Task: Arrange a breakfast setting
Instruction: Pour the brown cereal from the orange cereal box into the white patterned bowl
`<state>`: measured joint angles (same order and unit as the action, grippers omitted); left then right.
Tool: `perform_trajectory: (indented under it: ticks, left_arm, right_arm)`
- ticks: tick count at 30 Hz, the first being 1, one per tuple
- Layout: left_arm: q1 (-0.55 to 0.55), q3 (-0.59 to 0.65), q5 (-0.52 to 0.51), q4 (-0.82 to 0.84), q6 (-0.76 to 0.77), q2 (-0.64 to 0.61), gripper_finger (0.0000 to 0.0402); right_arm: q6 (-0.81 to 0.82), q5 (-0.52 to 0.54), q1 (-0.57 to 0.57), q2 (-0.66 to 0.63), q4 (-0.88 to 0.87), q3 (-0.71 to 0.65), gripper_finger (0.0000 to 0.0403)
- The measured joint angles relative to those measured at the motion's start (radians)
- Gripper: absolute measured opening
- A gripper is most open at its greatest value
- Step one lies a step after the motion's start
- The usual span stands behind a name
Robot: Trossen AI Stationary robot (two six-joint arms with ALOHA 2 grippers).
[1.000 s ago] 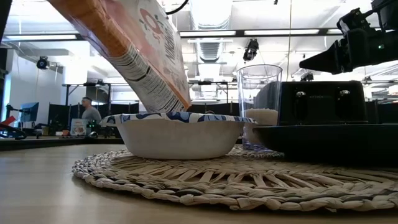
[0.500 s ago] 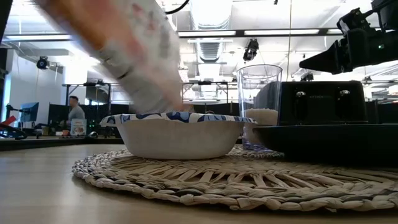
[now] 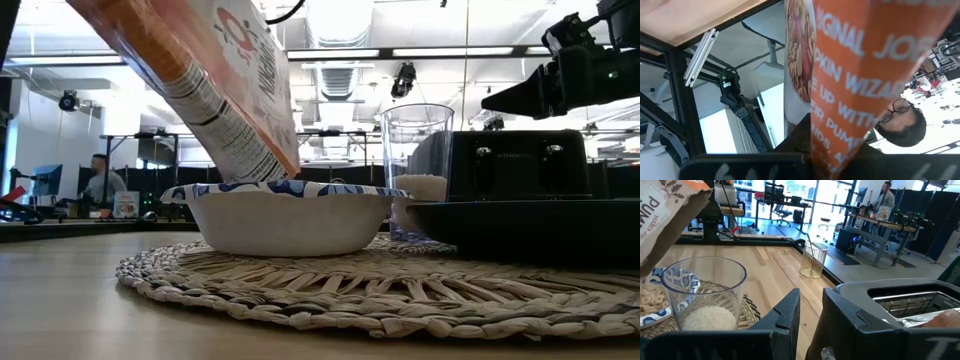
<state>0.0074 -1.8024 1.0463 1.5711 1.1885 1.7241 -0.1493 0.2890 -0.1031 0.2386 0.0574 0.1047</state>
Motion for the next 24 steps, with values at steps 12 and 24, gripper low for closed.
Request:
perform_trajectory:
  ticks: [12,24]
  left_arm:
    - [-0.065,-0.001,-0.104,0.000,-0.020,-0.014,0.0000]
    - [-0.221,-0.001,-0.271,0.000,-0.021,-0.049,0.0000]
  right_arm:
    - [0.000,0.000,0.000,0.000,0.000,0.000,0.0073]
    - [0.000,0.000,0.000,0.000,0.000,0.000,0.0073]
